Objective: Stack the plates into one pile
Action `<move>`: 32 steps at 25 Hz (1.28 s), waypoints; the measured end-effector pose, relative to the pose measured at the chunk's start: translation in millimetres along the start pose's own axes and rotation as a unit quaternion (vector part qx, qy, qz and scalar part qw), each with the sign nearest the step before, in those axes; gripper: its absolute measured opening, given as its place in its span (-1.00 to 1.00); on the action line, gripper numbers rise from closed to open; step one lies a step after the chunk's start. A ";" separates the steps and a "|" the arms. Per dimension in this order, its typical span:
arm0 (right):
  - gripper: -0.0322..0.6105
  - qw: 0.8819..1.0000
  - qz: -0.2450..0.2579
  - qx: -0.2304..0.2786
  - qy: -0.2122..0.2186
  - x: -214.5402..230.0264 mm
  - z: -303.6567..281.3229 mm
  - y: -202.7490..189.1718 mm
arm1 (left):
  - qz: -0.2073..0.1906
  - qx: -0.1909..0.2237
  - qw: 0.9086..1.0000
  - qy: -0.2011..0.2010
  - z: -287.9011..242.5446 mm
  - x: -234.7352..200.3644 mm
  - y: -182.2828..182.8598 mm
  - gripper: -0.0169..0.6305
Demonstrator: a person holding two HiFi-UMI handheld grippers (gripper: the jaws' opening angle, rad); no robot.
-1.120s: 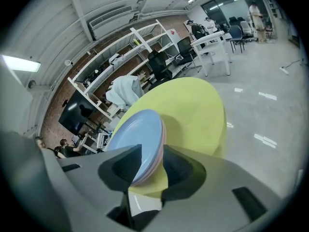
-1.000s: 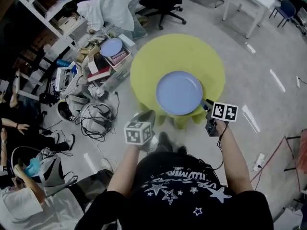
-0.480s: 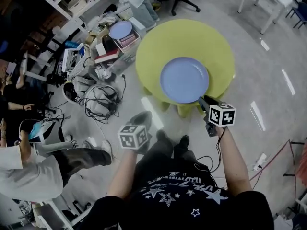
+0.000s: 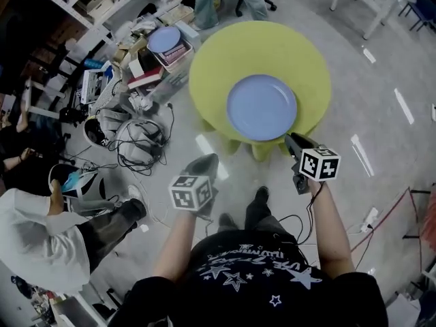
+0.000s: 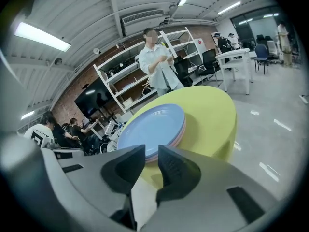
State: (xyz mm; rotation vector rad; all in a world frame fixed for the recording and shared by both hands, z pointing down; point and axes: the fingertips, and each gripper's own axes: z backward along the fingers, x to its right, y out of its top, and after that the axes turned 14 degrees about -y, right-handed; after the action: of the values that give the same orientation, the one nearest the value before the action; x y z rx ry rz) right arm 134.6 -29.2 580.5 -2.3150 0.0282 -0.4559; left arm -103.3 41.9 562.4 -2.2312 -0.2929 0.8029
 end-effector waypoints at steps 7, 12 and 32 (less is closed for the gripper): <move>-0.81 1.000 -0.007 0.010 -0.010 -29.9 24.0 -27.9 | -0.014 0.002 1.000 -0.026 23.5 -1.6 -10.5 -0.87; -0.84 1.000 -0.010 0.024 -0.015 -51.0 49.6 -39.8 | -0.022 0.011 0.999 -0.042 44.8 6.1 -15.8 -0.87; -0.84 0.998 0.010 0.038 -0.041 -104.2 119.9 -107.0 | -0.047 0.025 0.995 -0.083 113.7 34.9 -66.0 -0.87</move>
State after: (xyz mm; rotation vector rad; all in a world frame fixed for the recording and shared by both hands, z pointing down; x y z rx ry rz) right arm 64.5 145.5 544.6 -2.2550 -0.0061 -0.3464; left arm -145.3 167.8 532.5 -2.0915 -0.4490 0.9373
